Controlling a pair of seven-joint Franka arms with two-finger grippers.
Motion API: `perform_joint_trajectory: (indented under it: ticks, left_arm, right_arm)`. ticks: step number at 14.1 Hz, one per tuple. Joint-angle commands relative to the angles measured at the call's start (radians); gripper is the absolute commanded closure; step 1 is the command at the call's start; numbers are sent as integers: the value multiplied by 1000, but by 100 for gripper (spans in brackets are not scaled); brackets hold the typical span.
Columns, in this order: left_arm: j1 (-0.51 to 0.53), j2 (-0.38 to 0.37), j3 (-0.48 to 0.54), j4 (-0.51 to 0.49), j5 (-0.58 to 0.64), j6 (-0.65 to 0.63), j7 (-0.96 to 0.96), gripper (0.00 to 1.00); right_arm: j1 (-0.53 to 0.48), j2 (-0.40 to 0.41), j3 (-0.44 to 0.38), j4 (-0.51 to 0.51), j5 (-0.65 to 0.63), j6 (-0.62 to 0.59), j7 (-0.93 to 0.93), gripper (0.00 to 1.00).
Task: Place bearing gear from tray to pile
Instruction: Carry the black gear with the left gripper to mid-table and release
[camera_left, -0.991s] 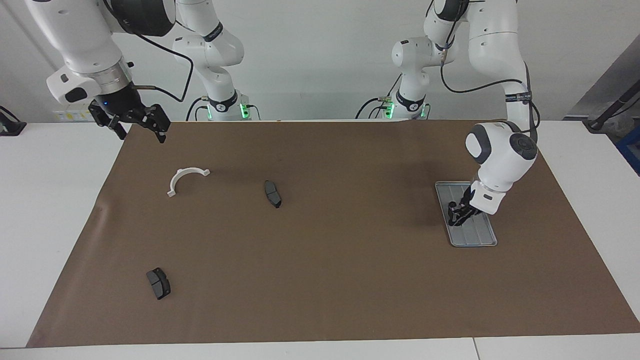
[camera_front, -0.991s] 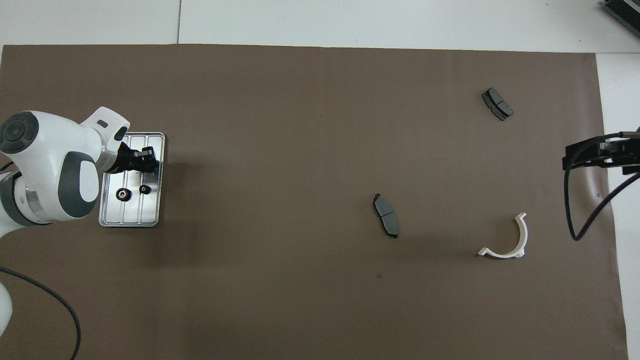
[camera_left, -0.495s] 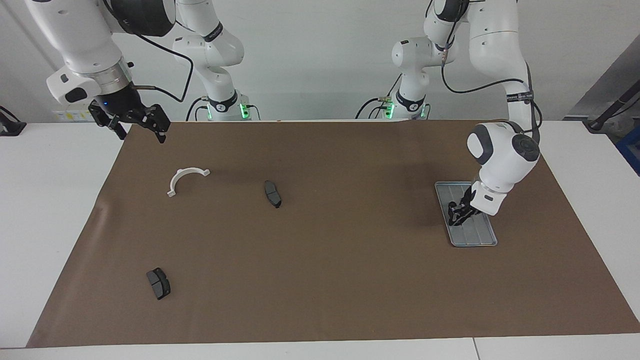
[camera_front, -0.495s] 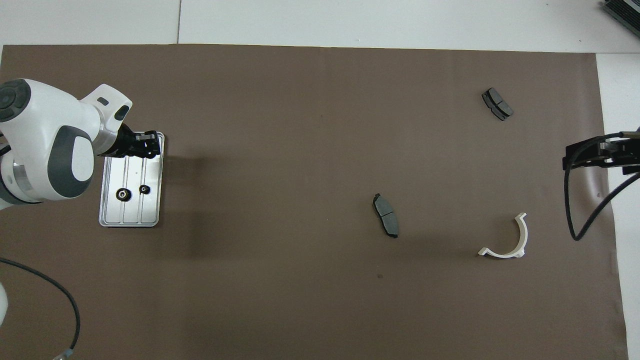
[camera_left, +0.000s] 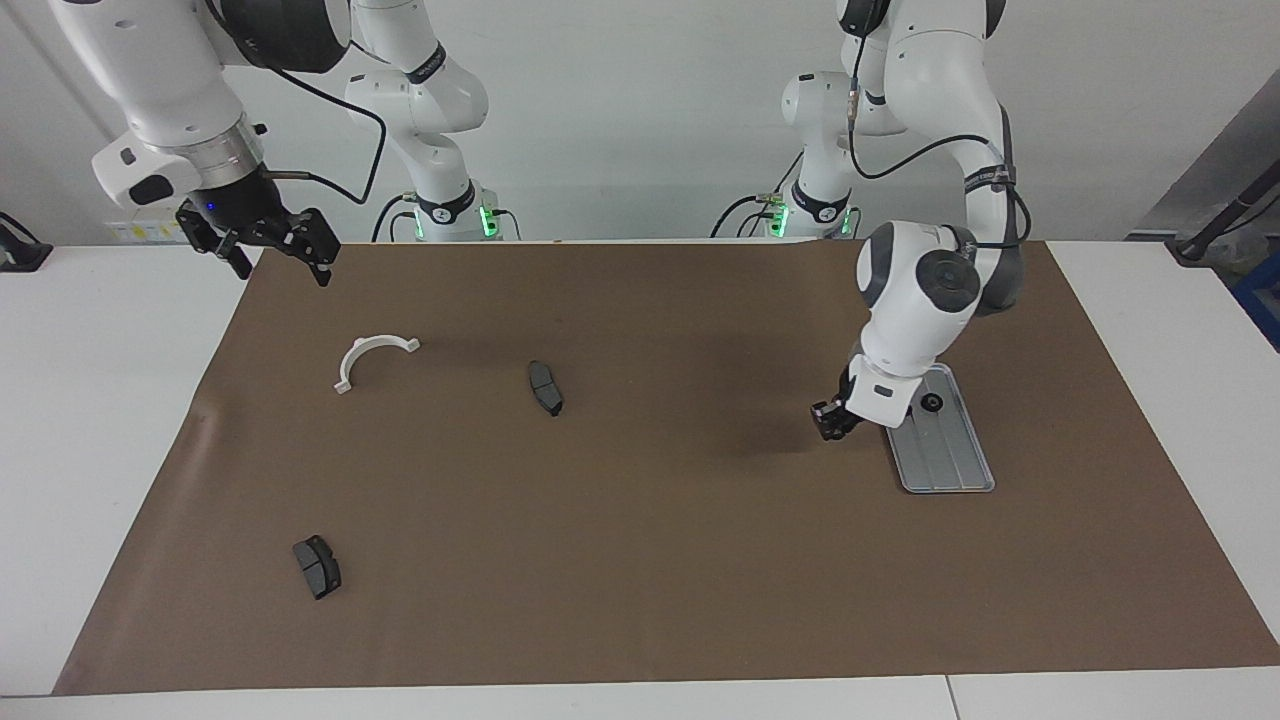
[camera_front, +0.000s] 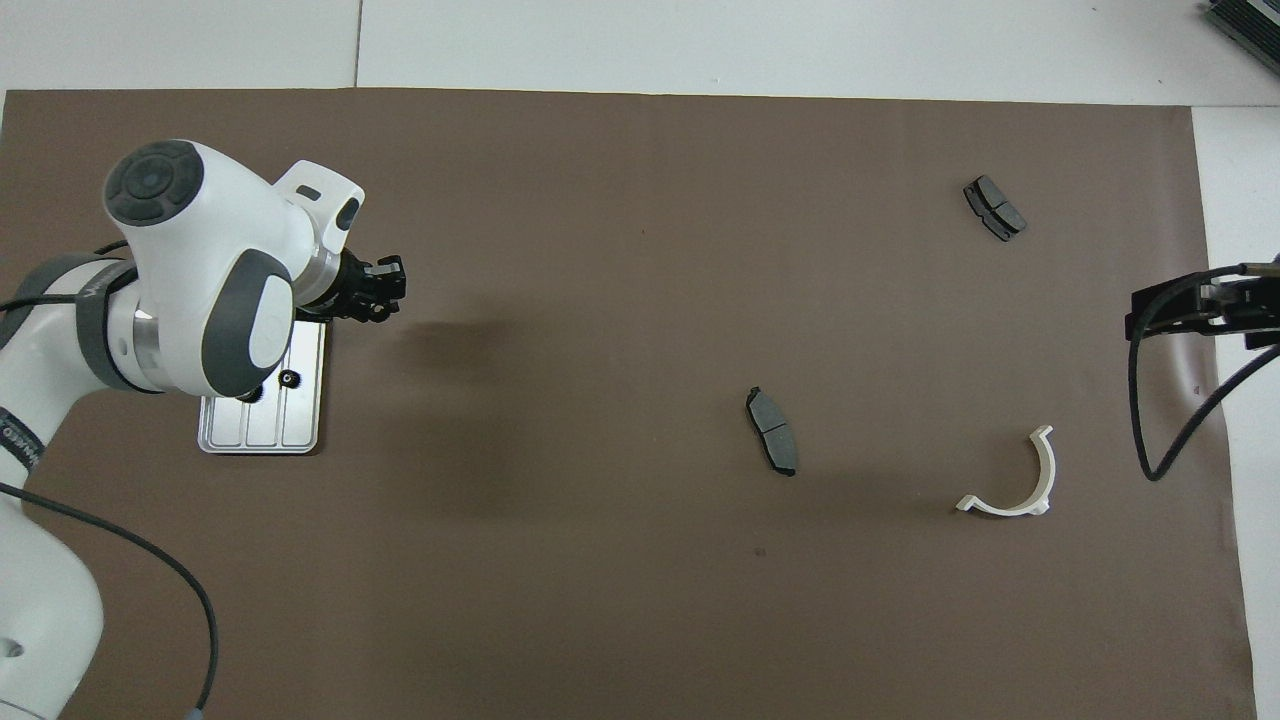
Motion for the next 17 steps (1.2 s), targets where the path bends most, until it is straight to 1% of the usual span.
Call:
perform_joint_trajectory:
  ticks: [1,5,6,8,11,13,14,15,16,17]
  left_arm:
    - [-90,-15,15,4,23,-31,-204,86]
    - [-205,-21,11,-7,23,-5,-397,85]
    - [-238,-26,11,-21,23,20,-443,84]
    - [-304,-26,13,-59,23,120,-584,84]
    - [-386,-9,11,-61,23,157,-603,83]
    - [-395,-4,11,-62,25,209,-594,75]
    - [-395,6,11,-59,25,223,-593,67]
    - [-397,6,11,-56,25,231,-583,56]
    - [-395,8,11,-55,25,245,-558,42]
    - [-395,8,11,-55,25,251,-536,31]
  right_arm:
    - [-14,-19,6,-19,19,-1,-10,0]
    - [-23,-19,-2,-18,19,2,-8,0]
    - [-31,-19,-8,-18,19,-1,-17,0]
    - [-40,-18,-7,-18,19,10,-24,0]
    - [-66,-19,-7,-28,19,42,-74,0]
    - [-66,-19,-7,-36,19,55,-82,0]
    - [-66,-22,-7,-44,19,65,-82,0]
    - [-66,-24,-7,-48,19,67,-82,0]
    - [-66,-24,-7,-48,19,67,-82,0]
    - [-66,-24,-7,-48,19,68,-80,0]
